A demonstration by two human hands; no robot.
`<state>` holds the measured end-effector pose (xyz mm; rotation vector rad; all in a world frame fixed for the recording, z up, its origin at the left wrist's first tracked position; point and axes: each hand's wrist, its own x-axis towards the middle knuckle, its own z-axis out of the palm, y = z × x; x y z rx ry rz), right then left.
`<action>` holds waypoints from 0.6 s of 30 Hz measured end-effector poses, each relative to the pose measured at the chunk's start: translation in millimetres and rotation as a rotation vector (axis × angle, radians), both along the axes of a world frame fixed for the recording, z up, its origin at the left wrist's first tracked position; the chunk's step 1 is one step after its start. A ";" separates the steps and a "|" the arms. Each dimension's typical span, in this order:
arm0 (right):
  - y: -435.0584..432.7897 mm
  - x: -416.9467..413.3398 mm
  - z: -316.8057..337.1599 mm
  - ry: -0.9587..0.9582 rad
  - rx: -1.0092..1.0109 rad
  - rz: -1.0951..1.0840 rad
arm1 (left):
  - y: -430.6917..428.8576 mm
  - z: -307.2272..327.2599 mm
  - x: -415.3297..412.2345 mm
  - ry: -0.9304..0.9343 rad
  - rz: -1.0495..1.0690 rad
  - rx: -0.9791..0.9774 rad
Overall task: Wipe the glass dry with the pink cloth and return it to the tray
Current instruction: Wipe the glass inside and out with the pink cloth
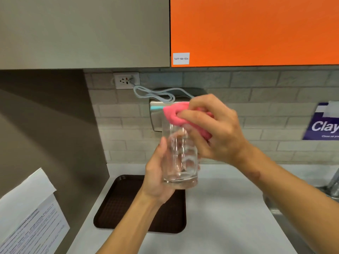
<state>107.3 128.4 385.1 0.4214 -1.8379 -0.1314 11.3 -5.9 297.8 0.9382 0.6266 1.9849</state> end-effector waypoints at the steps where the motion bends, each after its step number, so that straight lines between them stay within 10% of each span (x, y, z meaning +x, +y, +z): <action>1: 1.6 -2.6 3.9 0.011 -0.016 -0.011 | 1.3 3.3 0.1 0.003 0.042 0.004; 13: -26.7 -4.8 -49.2 -0.123 0.129 0.113 | -1.9 20.8 -24.7 -0.047 0.137 -0.072; 18: -6.7 -19.4 -5.1 0.010 -0.133 0.027 | -2.0 19.5 -17.6 0.013 0.175 -0.033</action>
